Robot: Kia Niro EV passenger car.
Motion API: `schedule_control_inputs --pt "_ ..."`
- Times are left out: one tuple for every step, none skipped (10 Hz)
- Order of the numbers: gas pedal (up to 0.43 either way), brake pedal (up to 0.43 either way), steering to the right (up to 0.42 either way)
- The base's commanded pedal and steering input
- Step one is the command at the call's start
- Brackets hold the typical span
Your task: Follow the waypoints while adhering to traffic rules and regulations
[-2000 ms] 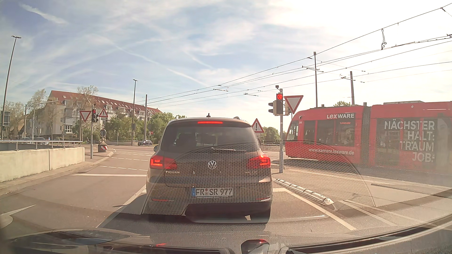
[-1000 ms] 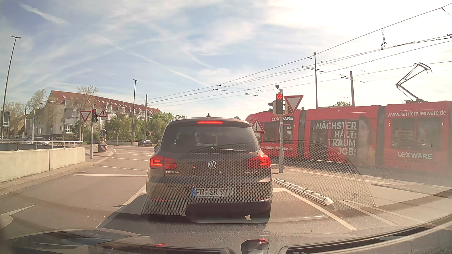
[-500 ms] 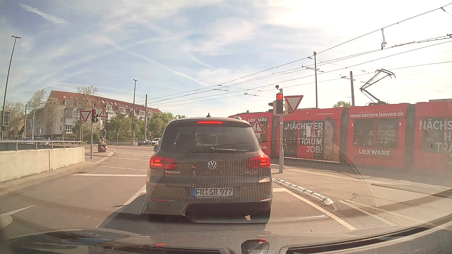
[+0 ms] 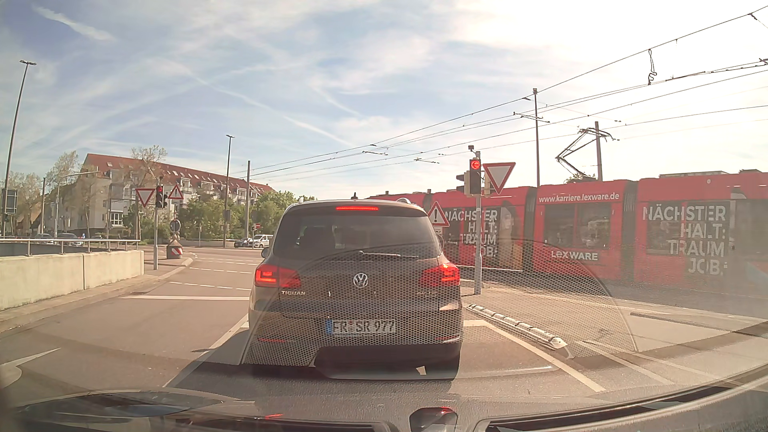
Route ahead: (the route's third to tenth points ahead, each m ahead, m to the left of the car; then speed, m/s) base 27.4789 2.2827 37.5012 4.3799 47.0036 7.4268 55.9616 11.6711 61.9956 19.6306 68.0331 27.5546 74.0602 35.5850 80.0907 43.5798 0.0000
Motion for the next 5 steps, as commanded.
schedule_control_inputs --pt "0.0 0.152 -0.048" --pt "0.0 0.159 -0.048" --pt "0.0 0.165 -0.048" --pt "0.0 0.165 -0.048" --pt "0.0 0.171 -0.048"
